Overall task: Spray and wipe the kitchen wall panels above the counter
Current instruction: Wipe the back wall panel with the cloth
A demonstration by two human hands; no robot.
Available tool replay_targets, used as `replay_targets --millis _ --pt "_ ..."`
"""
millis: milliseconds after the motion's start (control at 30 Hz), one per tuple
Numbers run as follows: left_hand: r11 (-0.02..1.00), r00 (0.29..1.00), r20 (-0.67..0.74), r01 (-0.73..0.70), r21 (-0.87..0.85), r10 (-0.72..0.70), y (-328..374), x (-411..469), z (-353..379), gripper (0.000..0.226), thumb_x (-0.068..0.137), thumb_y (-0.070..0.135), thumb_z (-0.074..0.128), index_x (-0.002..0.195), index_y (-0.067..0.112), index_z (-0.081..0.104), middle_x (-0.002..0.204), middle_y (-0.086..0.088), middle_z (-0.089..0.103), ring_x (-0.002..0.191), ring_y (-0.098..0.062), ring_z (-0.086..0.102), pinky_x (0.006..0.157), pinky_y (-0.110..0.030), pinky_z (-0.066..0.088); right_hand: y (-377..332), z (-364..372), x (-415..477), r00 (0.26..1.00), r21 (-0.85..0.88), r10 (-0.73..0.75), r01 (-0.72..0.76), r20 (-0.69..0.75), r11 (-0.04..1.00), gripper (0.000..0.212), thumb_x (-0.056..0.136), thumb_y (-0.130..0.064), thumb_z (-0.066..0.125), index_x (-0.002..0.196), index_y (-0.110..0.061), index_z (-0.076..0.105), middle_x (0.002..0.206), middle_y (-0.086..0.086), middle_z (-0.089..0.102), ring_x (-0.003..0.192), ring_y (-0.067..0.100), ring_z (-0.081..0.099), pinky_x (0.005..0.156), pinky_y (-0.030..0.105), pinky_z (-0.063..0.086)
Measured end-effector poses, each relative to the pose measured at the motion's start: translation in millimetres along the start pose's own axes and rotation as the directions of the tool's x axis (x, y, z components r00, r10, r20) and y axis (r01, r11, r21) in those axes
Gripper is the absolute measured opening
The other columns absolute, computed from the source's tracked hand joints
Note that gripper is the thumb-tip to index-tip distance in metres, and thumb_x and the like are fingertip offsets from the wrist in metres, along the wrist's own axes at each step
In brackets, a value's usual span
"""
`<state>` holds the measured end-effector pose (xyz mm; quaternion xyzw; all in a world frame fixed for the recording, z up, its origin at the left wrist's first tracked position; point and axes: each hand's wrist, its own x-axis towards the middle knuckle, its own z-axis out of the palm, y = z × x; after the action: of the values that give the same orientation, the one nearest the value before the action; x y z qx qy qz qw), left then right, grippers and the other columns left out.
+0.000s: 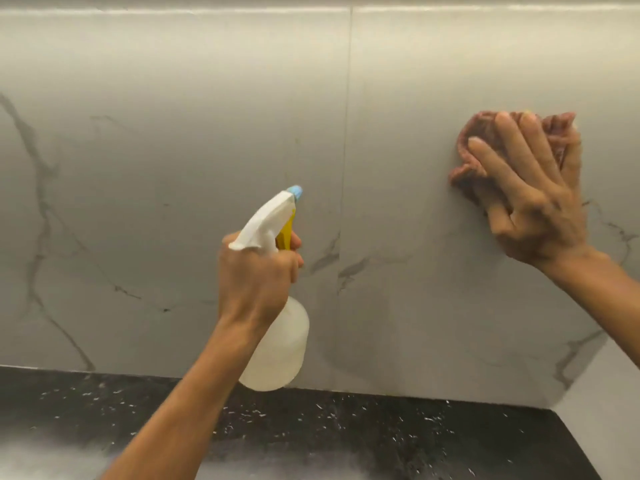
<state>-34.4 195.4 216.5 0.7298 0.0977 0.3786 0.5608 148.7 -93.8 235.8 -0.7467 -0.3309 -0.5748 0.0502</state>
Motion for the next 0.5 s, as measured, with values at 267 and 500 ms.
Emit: replay_targets --millis 267,500 --pt "0.998 0.996 -0.062 -0.062 -0.008 0.062 63 68 -34 0.022 0.043 0.001 0.049 0.055 0.015 0.062 0.057 0.002 0.064 0.057 -0.022 0.067 0.056 -0.036 0.055 -12 -7 6 0.991 0.003 0.072 -0.073 0.115 0.997 0.05 0.102 -0.028 0.044 0.152 -0.023 0.041 0.164 0.009 0.023 0.154 0.029 0.017 0.121 0.058 0.004" --pt "0.996 0.993 -0.111 -0.022 0.088 0.032 47 80 -57 0.028 0.049 0.005 0.048 0.056 0.022 0.069 0.056 0.0 0.066 0.068 -0.032 0.07 0.073 -0.05 0.061 -16 -18 11 0.976 -0.013 0.095 -0.094 0.195 0.995 0.054 0.1 -0.028 0.042 0.154 -0.025 0.037 0.166 0.007 0.02 0.154 0.029 0.014 0.119 0.06 0.006"
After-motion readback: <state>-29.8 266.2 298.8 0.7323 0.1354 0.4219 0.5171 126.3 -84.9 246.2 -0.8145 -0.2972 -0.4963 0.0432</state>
